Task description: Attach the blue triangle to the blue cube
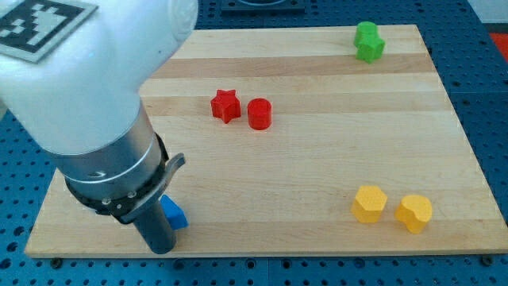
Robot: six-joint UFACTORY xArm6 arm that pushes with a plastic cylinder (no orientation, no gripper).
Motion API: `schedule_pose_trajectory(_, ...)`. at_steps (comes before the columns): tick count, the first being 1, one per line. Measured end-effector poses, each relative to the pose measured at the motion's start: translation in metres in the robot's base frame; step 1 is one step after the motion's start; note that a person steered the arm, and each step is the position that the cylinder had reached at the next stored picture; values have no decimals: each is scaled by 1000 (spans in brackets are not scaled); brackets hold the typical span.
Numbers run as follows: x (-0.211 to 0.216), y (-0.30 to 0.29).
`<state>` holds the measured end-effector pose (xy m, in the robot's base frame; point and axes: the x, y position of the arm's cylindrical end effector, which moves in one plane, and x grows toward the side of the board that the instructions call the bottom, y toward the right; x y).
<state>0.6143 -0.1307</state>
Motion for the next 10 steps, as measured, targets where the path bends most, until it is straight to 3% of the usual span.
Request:
schedule_pose_trajectory(2,-3,4)
schedule_pose_trajectory(5,-50,6)
schedule_pose_trajectory(7,-52,6)
schedule_pose_trajectory(9,-61,43)
schedule_pose_trajectory(10,-89,47)
